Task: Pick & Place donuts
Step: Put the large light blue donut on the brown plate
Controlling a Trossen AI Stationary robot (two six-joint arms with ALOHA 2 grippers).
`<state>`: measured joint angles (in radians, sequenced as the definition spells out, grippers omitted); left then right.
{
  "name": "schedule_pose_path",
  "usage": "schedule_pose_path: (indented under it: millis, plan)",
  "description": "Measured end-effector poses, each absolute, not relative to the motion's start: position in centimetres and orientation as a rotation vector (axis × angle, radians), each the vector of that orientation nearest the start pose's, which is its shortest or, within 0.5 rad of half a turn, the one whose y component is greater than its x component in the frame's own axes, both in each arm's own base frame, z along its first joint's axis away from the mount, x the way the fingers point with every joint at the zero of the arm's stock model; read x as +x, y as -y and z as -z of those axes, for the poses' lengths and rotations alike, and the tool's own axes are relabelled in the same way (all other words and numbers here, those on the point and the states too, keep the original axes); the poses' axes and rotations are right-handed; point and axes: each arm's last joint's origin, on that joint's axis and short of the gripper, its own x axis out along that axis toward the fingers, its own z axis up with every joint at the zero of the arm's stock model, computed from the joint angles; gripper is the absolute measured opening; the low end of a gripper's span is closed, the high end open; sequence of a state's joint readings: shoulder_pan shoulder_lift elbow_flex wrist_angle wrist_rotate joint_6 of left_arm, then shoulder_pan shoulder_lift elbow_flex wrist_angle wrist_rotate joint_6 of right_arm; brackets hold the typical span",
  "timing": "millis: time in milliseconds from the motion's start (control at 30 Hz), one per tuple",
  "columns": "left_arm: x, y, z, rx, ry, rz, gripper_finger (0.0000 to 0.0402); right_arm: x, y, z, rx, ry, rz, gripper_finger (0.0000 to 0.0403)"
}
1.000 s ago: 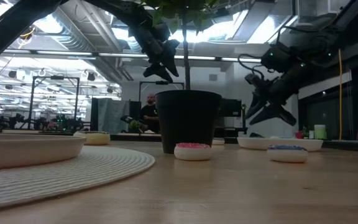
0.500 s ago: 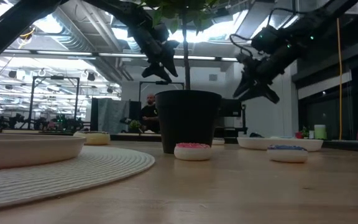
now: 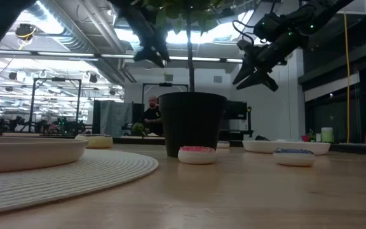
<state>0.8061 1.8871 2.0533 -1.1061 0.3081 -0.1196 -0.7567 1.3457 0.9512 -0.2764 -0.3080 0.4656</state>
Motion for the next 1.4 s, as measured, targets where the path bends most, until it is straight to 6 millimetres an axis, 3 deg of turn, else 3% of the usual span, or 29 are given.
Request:
schedule_pose_path:
  millis: [400, 767, 1033, 1167, 1400]
  plan:
    - [23.7, -23.7, -42.4, -0.562, -0.707, -0.675, 0.0154, 21.4, 18.7, -26.3, 0.807, -0.49, 0.488, 0.0101]
    - [21.0, -19.0, -45.4, -0.529, -0.704, -0.782, 0.0195, 20.6, 18.0, -25.2, 0.813, -0.64, 0.495, 0.0155]
    - [21.4, -16.7, -46.0, -0.507, -0.713, -0.715, 0.0205, 19.4, 18.7, -24.6, 0.802, -0.688, 0.828, 0.0155]
    - [21.7, -16.2, -46.0, -0.49, -0.723, -0.692, 0.0205, 17.7, 19.9, -24.4, 0.839, -0.68, 1.036, 0.0155]
    - [21.9, -16.1, -46.0, -0.428, -0.744, -0.659, 0.0205, 14.3, 21.8, -24.0, 0.955, -0.664, 1.222, 0.0155]
